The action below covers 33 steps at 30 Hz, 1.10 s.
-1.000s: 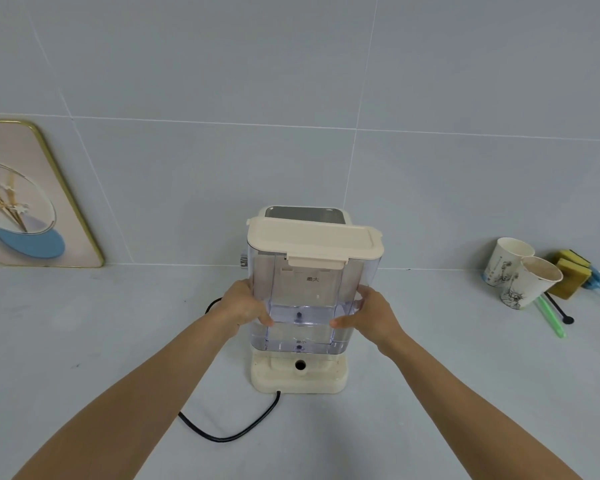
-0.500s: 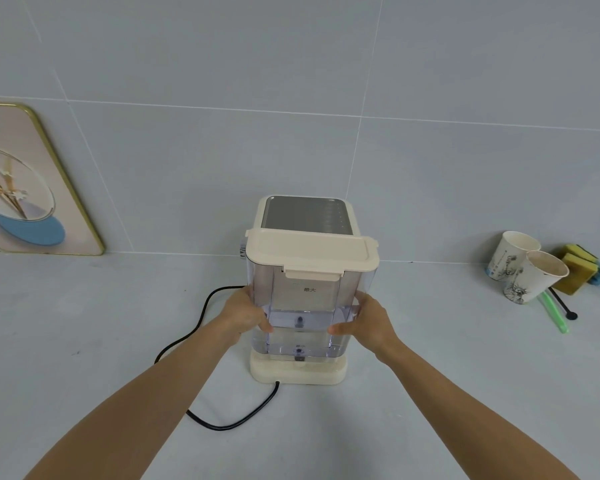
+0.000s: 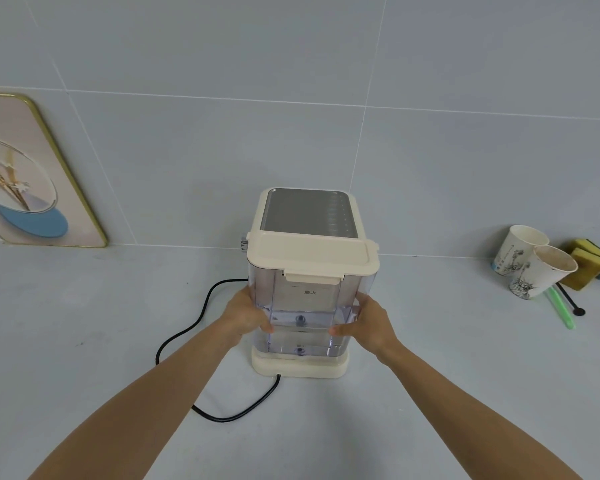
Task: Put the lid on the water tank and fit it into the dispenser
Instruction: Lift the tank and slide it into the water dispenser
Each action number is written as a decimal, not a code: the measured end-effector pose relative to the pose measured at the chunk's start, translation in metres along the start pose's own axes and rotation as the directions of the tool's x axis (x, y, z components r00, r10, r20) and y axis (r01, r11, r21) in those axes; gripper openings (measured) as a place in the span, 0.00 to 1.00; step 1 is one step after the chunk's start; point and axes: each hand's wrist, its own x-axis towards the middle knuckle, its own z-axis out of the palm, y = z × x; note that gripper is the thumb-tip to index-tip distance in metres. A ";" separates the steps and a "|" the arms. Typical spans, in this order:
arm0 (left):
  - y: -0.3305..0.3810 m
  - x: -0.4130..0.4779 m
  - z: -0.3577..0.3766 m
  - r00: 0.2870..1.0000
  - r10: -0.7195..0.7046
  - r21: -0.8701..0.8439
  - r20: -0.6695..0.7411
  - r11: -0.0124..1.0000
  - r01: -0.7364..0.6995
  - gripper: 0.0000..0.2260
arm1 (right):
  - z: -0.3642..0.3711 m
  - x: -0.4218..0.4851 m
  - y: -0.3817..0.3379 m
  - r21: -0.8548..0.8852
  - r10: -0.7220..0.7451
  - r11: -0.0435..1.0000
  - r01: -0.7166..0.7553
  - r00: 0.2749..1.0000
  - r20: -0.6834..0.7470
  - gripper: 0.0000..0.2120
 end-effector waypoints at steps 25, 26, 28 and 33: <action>-0.007 0.003 0.003 0.998 -0.023 0.051 0.052 0.998 0.020 0.33 | 0.000 0.001 0.008 -0.056 0.024 0.998 -0.022 0.999 0.040 0.40; -0.008 0.003 0.003 0.998 -0.027 0.054 0.053 0.998 0.024 0.32 | 0.000 0.001 0.008 -0.058 0.026 0.998 -0.024 0.999 0.039 0.40; -0.010 0.004 0.002 0.998 -0.037 0.061 0.047 0.998 0.034 0.30 | 0.001 0.002 0.008 -0.060 0.030 0.998 -0.028 0.999 0.039 0.40; -0.012 0.005 0.002 0.998 -0.043 0.056 0.051 0.998 0.041 0.28 | 0.001 0.002 0.008 -0.070 0.030 0.997 -0.028 0.999 0.032 0.40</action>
